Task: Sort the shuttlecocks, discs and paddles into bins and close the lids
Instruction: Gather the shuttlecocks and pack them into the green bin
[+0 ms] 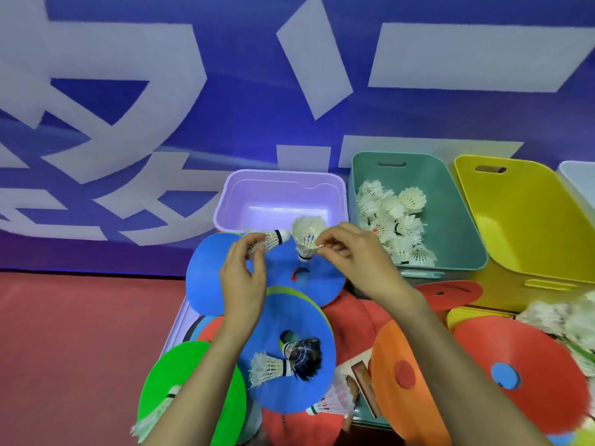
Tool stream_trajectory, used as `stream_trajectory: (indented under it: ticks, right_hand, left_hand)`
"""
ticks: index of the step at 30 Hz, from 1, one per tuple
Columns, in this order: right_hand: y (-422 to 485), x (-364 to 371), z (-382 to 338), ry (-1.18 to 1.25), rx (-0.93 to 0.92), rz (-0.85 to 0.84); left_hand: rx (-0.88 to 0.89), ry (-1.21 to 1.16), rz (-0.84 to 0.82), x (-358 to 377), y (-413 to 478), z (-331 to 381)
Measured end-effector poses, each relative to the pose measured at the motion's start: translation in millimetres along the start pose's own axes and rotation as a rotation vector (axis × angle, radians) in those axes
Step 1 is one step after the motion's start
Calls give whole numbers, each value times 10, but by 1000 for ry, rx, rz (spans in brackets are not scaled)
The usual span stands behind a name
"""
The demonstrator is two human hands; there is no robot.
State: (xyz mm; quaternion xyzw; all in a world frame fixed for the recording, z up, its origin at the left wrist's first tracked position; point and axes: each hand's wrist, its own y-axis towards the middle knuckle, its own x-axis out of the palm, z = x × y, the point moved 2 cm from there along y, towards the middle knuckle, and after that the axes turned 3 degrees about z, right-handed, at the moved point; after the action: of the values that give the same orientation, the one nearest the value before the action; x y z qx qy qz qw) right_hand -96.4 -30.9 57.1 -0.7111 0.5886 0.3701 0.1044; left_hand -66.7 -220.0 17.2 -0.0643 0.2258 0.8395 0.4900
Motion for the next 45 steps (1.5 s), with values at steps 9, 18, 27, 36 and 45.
stream_trajectory:
  ticks: [9, 18, 27, 36, 45]
  right_hand:
    - [20, -1191, 970, -234, 285, 400]
    - [644, -1521, 1893, -409, 433, 269]
    - [1096, -1385, 2317, -610, 532, 37]
    - [1231, -1160, 2458, -640, 561, -286]
    - [970, -1324, 2305, -569, 522, -183]
  left_hand:
    - [238, 100, -434, 1649, 217, 733]
    - [211, 627, -782, 2875, 618, 759]
    - [617, 618, -542, 3302, 757, 728]
    - [438, 1016, -941, 3571, 737, 439]
    - [211, 767, -886, 3306, 780, 442]
